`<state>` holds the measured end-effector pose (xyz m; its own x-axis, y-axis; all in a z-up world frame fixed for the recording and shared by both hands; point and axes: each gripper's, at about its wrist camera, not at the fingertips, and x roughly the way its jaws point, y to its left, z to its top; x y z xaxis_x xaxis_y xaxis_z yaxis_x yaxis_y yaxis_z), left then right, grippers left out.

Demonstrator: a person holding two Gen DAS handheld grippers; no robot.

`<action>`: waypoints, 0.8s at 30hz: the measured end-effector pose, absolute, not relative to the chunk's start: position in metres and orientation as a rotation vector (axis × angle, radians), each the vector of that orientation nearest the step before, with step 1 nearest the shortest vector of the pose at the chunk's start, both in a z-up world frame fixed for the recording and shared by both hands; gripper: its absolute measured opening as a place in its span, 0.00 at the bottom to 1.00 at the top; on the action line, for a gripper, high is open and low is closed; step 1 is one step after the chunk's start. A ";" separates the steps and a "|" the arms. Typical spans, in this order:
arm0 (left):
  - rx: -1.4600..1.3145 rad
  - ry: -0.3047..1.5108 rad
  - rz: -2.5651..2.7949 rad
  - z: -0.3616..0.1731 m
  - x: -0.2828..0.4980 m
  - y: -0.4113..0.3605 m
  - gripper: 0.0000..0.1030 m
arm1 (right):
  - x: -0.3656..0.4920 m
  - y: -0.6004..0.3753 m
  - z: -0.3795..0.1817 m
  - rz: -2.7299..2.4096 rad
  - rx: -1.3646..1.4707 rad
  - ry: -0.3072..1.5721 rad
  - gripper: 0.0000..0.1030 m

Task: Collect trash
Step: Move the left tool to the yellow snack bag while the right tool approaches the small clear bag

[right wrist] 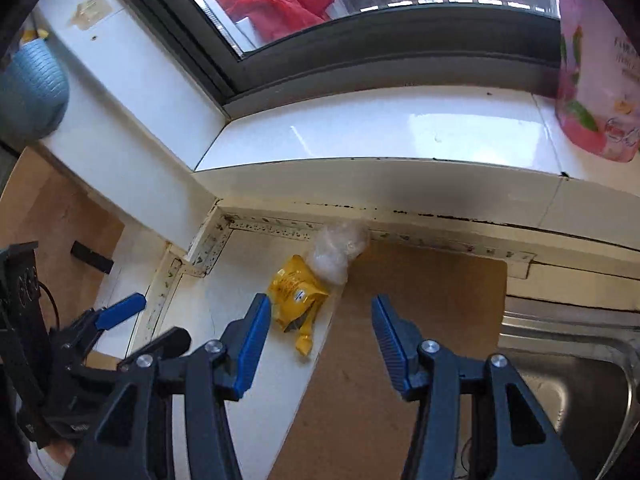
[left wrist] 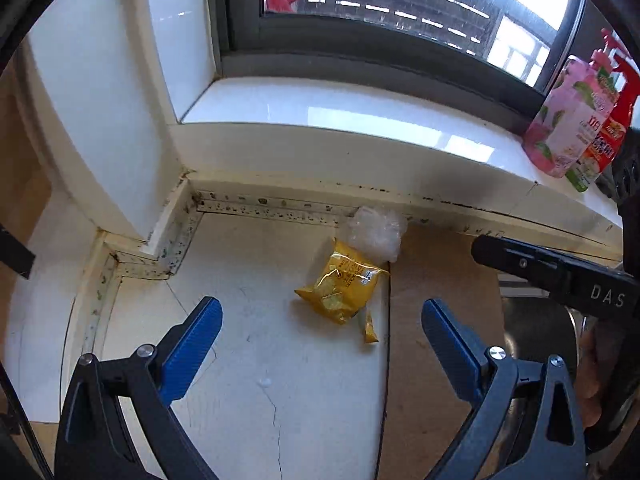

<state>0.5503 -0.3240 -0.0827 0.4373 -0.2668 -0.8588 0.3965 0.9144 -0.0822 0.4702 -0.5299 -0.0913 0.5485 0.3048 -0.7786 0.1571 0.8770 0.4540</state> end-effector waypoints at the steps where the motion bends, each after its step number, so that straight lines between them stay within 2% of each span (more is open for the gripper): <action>1: 0.144 1.051 -0.412 -0.095 0.557 -0.328 0.96 | 0.477 -0.533 -0.100 0.091 0.549 1.001 0.51; 4: 0.145 1.098 -0.417 -0.127 0.572 -0.337 0.96 | 0.497 -0.543 -0.130 0.124 0.687 1.009 0.51; 10: 0.147 1.118 -0.421 -0.159 0.587 -0.352 0.96 | 0.517 -0.545 -0.162 0.120 0.743 1.013 0.51; 22: 0.135 1.128 -0.408 -0.195 0.601 -0.365 0.96 | 0.535 -0.532 -0.177 0.110 0.688 1.013 0.51; 24: 0.118 1.129 -0.409 -0.199 0.604 -0.363 0.91 | 0.537 -0.530 -0.179 0.101 0.671 1.016 0.51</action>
